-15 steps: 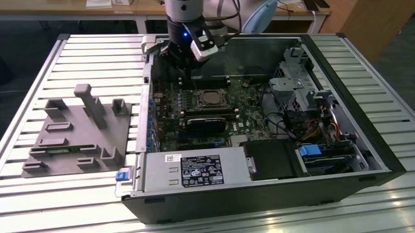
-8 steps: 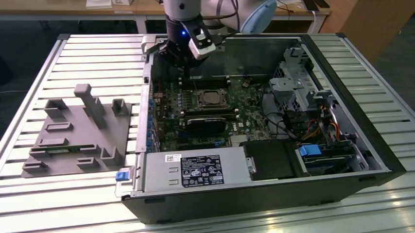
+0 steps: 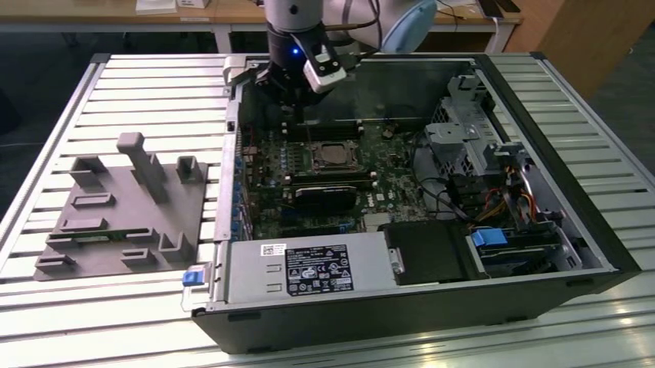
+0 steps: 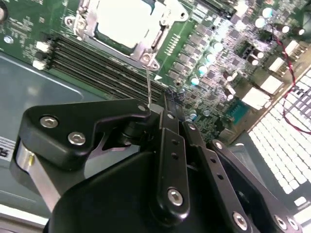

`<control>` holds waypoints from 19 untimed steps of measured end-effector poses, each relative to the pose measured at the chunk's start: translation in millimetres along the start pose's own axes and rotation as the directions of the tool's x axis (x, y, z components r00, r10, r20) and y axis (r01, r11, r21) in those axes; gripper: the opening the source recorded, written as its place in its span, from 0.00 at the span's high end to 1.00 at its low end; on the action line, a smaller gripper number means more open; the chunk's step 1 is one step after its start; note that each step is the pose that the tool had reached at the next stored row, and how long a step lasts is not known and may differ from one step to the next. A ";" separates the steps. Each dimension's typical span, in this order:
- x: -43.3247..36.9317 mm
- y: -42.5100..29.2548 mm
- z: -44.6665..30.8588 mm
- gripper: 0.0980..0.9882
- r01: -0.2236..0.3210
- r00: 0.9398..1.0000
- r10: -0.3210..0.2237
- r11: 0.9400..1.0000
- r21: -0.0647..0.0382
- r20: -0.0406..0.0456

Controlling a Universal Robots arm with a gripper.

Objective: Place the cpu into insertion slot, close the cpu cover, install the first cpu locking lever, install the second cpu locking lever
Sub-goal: 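Install the first cpu locking lever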

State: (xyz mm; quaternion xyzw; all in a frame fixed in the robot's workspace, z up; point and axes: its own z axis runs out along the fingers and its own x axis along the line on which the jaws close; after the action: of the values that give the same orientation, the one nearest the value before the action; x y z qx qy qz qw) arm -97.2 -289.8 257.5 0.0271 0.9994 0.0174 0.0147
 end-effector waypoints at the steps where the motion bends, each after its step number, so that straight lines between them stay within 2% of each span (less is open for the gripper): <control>1: -2.7 0.2 0.1 0.99 0.000 1.000 0.000 1.000 0.000 0.000; 9: -24.6 1.9 1.4 0.99 0.001 1.000 -0.001 1.000 0.000 0.000; 12: -27.7 2.2 2.1 0.99 0.001 1.000 -0.001 1.000 -0.001 0.000; 13: -27.7 2.2 2.2 0.99 0.001 1.000 -0.001 1.000 -0.010 -0.001; 14: -27.8 2.2 2.4 0.99 0.001 1.000 -0.001 1.000 -0.027 -0.002; 15: -27.7 2.2 2.9 0.99 0.001 1.000 -0.001 0.999 -0.037 -0.002; 19: -28.0 2.1 5.7 0.99 0.004 1.000 -0.004 0.999 -0.039 0.000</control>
State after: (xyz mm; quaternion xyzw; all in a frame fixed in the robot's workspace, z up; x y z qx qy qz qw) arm -69.0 -289.0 252.7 0.0249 0.9989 0.0369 0.0150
